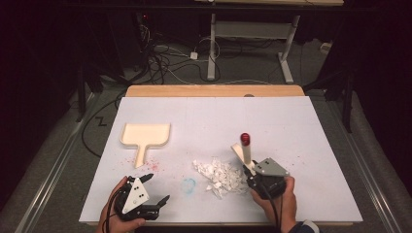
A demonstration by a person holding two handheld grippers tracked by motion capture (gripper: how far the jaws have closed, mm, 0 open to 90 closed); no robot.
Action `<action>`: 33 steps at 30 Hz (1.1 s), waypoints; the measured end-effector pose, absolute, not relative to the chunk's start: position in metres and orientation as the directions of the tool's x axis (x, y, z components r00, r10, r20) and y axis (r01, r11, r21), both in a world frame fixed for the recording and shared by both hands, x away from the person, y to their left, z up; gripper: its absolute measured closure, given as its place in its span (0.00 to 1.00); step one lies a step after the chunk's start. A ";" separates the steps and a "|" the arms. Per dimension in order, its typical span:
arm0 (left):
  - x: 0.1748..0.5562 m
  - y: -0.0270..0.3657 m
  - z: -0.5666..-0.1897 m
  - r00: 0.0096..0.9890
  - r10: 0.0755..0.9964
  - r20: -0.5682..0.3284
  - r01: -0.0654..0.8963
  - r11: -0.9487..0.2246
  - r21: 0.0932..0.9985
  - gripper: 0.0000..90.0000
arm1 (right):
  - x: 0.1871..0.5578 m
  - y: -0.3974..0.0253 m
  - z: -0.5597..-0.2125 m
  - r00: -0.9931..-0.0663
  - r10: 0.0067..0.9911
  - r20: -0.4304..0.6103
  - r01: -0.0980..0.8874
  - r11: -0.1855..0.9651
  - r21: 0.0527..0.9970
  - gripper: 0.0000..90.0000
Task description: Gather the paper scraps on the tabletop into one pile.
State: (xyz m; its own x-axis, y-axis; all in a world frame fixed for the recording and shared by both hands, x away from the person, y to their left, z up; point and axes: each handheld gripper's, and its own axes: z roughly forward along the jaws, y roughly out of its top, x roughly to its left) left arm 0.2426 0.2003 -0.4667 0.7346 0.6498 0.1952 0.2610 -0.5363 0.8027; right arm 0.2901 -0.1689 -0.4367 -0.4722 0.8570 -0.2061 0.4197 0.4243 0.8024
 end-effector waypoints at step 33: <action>0.244 0.197 -0.468 0.744 0.638 0.199 0.262 -0.552 0.792 0.18 | 0.283 -0.181 -0.409 -0.532 0.833 -0.154 0.370 0.392 0.842 0.75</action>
